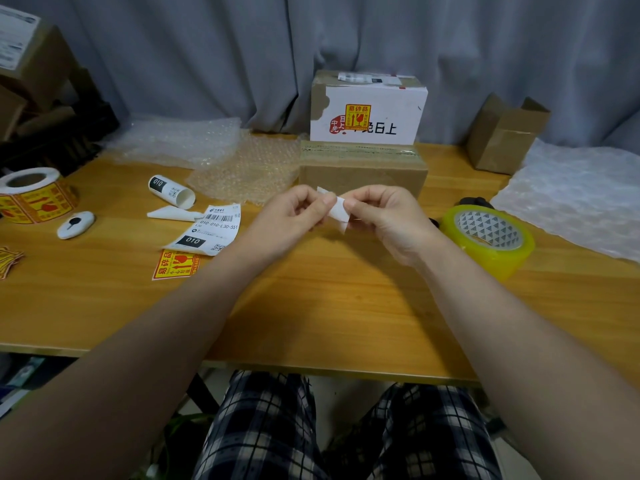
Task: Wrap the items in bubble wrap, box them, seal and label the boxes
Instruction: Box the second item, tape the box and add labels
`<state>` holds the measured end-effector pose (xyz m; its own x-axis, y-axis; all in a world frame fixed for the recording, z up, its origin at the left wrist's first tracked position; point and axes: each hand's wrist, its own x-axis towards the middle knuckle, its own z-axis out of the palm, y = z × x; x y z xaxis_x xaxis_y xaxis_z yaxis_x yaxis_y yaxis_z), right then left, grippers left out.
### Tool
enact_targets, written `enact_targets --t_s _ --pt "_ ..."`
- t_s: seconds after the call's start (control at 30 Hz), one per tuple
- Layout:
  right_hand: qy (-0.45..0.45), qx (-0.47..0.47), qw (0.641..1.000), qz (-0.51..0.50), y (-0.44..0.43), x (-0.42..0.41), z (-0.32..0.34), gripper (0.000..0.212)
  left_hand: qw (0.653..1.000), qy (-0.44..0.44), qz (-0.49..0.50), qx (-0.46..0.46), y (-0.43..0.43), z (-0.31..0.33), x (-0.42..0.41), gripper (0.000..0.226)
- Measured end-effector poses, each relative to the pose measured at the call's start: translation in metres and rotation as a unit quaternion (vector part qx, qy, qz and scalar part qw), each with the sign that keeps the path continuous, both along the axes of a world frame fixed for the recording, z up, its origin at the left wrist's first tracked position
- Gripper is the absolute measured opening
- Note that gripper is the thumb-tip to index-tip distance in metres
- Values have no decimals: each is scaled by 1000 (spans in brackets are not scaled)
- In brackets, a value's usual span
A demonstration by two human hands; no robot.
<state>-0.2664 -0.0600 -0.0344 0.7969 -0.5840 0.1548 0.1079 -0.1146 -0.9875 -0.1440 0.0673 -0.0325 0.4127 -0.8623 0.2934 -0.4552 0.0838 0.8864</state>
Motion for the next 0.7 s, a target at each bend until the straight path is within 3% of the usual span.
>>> enact_targets --t_s 0.2,0.4,0.5,0.7 --pt "-9 -54 998 -7 8 2 3 15 998 -19 53 -8 -11 1 -5 16" --pt "-19 81 995 58 8 0 2 20 999 -26 45 -14 -8 1 -4 20" --pt "-16 65 997 35 11 3 -1 28 996 -66 55 -17 -10 1 -5 19" --pt "-15 52 998 -14 12 7 -5 8 990 -123 63 -28 -13 0 -4 17"
